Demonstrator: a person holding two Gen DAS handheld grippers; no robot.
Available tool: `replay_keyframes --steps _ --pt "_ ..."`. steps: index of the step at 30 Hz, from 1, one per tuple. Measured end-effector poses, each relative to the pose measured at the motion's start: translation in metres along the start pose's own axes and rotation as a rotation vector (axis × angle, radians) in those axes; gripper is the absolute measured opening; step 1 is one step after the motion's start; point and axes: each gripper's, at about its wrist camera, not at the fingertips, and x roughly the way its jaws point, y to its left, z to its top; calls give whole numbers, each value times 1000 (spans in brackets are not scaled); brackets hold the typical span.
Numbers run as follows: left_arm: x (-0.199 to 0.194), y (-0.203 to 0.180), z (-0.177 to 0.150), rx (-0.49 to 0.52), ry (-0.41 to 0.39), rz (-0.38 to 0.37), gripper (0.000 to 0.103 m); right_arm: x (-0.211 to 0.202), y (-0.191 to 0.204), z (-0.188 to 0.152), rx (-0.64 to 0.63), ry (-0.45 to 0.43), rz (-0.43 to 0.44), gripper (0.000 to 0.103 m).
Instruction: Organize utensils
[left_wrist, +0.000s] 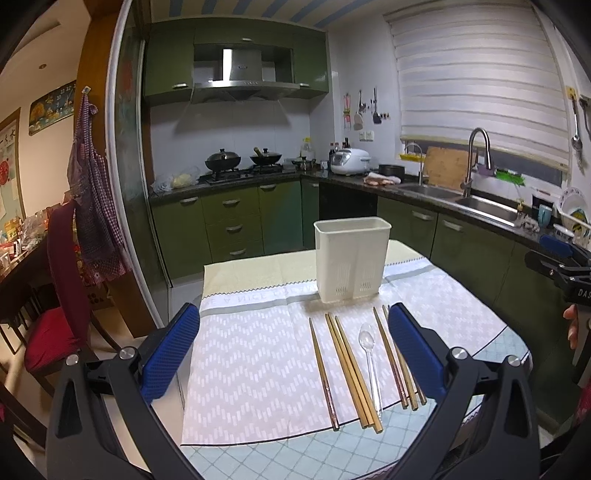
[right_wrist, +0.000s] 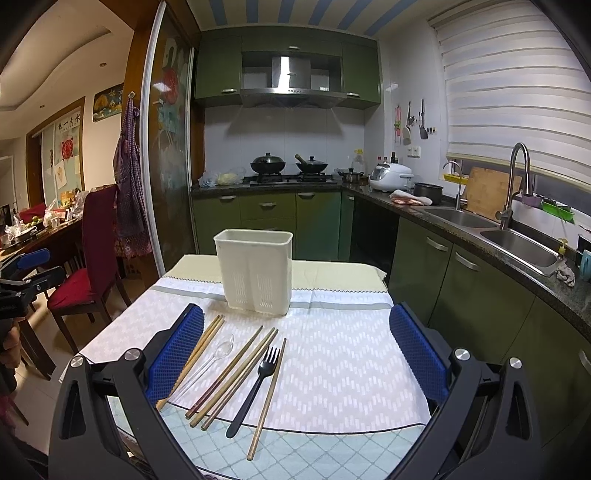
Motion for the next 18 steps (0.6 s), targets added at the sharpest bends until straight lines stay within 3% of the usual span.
replay_keyframes --steps 4,7,12,14,18 --pt "17 -7 6 36 49 5 97 23 -3 -5 1 59 9 99" --pt "38 -9 12 25 132 8 97 49 -9 -9 21 133 18 99" --pt "89 -3 18 -23 331 7 97 92 -24 -8 86 274 46 99" --pt "121 3 17 -58 455 -8 97 109 -29 -9 115 337 72 99" --pt "177 2 8 -102 647 -64 97 126 -33 -5 116 379 60 99"
